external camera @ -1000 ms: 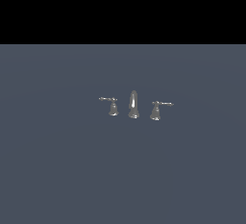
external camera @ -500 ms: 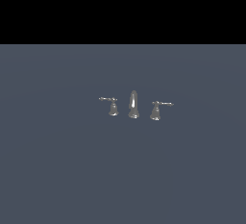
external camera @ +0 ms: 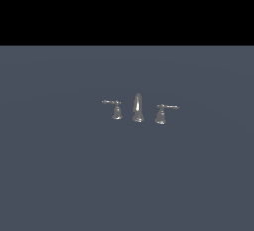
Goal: Turn on the faucet by rotating a designated handle.
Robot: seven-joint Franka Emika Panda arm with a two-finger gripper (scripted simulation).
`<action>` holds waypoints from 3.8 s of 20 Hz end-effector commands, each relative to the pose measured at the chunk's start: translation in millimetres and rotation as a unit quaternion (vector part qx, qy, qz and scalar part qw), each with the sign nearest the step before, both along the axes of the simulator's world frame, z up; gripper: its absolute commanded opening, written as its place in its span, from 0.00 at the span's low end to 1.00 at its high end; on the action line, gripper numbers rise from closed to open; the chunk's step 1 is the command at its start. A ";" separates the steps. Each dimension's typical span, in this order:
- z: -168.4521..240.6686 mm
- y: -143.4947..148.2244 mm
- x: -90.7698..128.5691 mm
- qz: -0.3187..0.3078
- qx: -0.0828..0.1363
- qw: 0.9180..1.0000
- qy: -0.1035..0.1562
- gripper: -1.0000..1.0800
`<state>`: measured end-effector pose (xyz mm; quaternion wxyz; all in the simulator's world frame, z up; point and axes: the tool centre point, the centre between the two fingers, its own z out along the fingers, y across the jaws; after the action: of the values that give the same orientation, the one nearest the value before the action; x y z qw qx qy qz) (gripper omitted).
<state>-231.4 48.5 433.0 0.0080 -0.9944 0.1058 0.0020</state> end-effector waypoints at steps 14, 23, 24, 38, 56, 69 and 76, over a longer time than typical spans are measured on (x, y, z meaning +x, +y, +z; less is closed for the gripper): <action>-78.6 52.8 60.6 -0.168 0.001 0.986 0.002 0.00; -122.4 72.7 102.2 -0.259 0.002 0.966 0.003 0.00; -127.1 74.3 106.9 -0.269 0.002 0.963 0.003 0.00; -188.7 85.8 170.9 -0.394 0.002 0.919 0.004 0.00; -279.0 67.8 263.8 -0.563 -0.004 0.827 0.003 0.00; -342.2 31.1 324.4 -0.674 -0.007 0.739 0.004 0.00; -355.8 20.3 336.8 -0.697 -0.007 0.717 0.004 0.00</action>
<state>103.1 70.3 79.0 -0.0008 -0.6432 0.7657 -0.0005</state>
